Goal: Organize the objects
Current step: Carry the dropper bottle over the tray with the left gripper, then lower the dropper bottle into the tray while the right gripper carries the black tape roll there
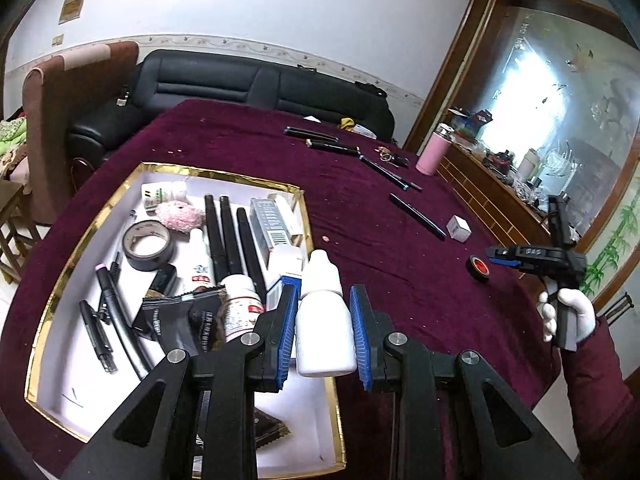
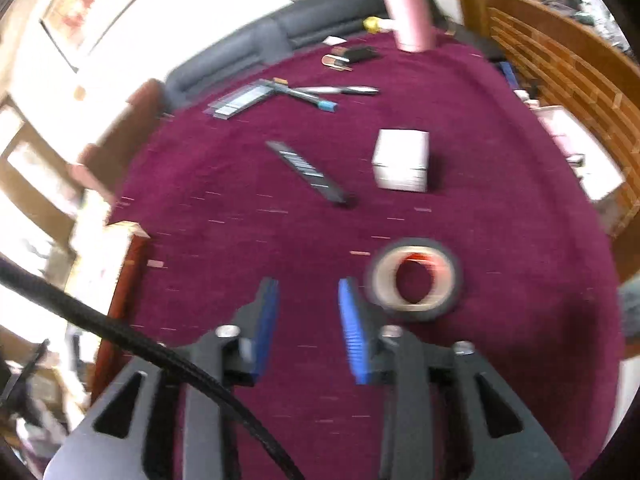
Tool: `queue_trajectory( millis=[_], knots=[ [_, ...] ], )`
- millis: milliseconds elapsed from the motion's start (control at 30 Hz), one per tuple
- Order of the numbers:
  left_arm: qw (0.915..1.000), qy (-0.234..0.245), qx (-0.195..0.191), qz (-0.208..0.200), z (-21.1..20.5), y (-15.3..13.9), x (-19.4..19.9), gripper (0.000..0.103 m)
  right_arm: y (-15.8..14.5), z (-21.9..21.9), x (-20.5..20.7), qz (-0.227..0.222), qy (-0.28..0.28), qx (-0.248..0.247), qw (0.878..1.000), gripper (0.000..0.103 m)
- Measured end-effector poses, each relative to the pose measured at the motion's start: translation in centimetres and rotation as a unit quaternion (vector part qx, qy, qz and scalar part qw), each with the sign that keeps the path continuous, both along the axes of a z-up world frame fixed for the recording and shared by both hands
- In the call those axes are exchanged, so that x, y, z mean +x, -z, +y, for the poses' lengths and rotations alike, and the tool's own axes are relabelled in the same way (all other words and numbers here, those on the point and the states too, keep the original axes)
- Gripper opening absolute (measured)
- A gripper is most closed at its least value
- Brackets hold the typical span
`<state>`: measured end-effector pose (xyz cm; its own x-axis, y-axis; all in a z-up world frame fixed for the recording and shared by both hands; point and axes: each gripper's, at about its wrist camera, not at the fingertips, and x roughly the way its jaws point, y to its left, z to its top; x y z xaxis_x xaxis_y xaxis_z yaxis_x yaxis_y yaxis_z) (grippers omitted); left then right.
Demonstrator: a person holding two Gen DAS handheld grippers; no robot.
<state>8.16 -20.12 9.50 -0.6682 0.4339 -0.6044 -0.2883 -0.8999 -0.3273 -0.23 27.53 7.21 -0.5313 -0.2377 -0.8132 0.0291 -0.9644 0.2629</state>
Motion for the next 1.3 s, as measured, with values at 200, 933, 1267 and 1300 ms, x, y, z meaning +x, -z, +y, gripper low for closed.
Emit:
queue_trajectory(
  millis=[200, 933, 1267, 1300],
  knots=[
    [0.9997, 0.013, 0.016, -0.012, 0.8, 0.8, -0.5, 0.023, 3.4, -2.2, -3.3, -0.047, -0.033, 0.115, 0.992, 0.034],
    [0.9983, 0.02, 0.054, -0.013, -0.6, 1.2, 0.0, 0.023, 2.9, -0.9, -4.2, -0.085, 0.02, 0.129, 0.988, 0.012],
    [0.999, -0.009, 0.043, 0.002, -2.3, 0.1, 0.6, 0.023, 0.6, -4.6, -0.6, -0.026, -0.037, 0.017, 0.999, 0.012],
    [0.9991, -0.013, 0.041, 0.003, -2.6, 0.1, 0.6, 0.023, -0.1, -5.7, -0.2, -0.018, -0.052, 0.009, 0.998, 0.012]
  ],
)
